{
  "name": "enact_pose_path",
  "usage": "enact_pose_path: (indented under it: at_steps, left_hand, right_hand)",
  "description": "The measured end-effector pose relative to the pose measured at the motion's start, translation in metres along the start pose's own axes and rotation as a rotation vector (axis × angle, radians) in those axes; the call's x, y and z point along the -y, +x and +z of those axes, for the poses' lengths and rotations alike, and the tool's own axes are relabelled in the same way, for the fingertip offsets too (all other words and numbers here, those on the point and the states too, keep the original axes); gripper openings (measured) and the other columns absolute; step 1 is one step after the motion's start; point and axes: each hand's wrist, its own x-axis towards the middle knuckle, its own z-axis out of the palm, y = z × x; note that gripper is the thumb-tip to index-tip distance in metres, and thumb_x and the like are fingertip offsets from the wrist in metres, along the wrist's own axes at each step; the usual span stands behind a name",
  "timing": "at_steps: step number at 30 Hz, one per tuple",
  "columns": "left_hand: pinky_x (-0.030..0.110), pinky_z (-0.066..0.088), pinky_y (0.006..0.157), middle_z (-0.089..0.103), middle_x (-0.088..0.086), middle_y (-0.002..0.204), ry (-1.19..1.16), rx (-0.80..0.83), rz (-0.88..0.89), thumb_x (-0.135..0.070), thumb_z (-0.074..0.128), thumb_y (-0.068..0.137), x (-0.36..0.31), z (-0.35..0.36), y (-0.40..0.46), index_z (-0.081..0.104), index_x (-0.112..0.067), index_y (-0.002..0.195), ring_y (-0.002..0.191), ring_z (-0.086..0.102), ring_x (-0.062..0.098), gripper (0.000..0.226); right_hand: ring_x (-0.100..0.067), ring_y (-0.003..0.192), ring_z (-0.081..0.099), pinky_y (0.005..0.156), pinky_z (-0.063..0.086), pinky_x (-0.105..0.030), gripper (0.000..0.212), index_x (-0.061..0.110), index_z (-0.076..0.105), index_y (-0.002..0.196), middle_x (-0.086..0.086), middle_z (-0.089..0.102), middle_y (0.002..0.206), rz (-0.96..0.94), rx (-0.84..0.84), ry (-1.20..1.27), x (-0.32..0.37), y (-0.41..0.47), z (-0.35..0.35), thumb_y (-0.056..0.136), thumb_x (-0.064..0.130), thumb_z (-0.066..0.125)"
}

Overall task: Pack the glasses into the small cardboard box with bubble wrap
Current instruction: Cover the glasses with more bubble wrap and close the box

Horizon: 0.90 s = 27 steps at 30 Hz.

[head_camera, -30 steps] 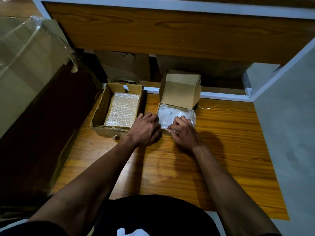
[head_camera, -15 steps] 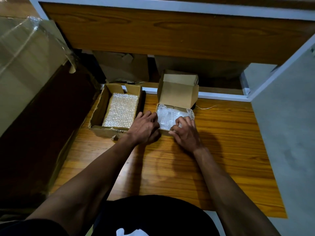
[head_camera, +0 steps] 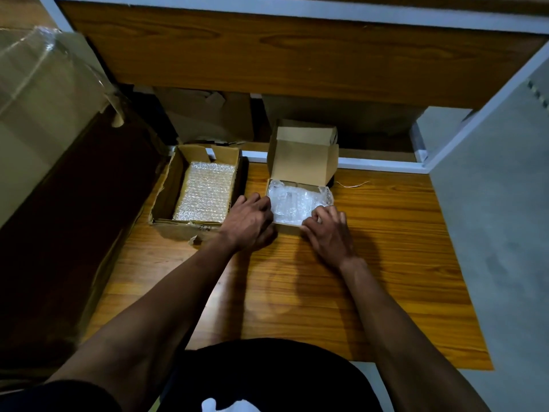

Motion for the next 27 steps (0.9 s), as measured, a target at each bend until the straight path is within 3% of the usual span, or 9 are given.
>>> enact_pose_path:
  at_steps: [4,12,19,27]
  left_hand:
    - [0.042,0.035,0.083,0.056,0.003,0.111,0.005,0.017,-0.009,-0.06,0.036,0.094,-0.002,-0.001,0.001,0.072,-0.023,0.101,0.107,0.048,0.025,0.052]
    - [0.042,0.034,0.085,0.055,0.001,0.113,-0.005,0.056,-0.013,-0.062,0.033,0.093,-0.003,-0.005,0.002,0.071,-0.025,0.104,0.109,0.047,0.024,0.054]
    - [0.041,0.035,0.085,0.054,0.002,0.114,-0.02,0.07,-0.031,-0.062,0.034,0.092,-0.004,-0.004,0.002,0.07,-0.023,0.106,0.111,0.047,0.025,0.055]
    - [0.041,0.036,0.083,0.055,0.002,0.11,-0.033,0.039,-0.083,-0.06,0.039,0.095,-0.008,0.001,0.008,0.07,-0.022,0.105,0.106,0.049,0.023,0.05]
  right_hand:
    - [-0.026,0.103,0.053,0.081,0.041,-0.04,0.016,0.023,0.07,0.096,-0.004,0.061,0.109,-0.02,-0.012,-0.041,0.0,0.0,-0.003,0.094,0.038,0.075]
    - [-0.026,0.091,0.059,0.077,0.042,-0.04,0.019,0.019,0.063,0.095,-0.001,0.066,0.09,-0.055,-0.066,-0.076,-0.006,-0.008,-0.001,0.091,0.028,0.08]
    - [-0.025,0.096,0.056,0.077,0.04,-0.039,0.022,0.019,0.07,0.09,-0.003,0.064,0.101,0.003,-0.003,-0.149,-0.008,-0.007,-0.006,0.089,0.04,0.078]
    - [-0.026,0.104,0.053,0.08,0.044,-0.04,0.02,0.015,0.073,0.094,-0.007,0.064,0.114,0.076,0.042,-0.249,-0.006,0.011,-0.005,0.087,0.031,0.081]
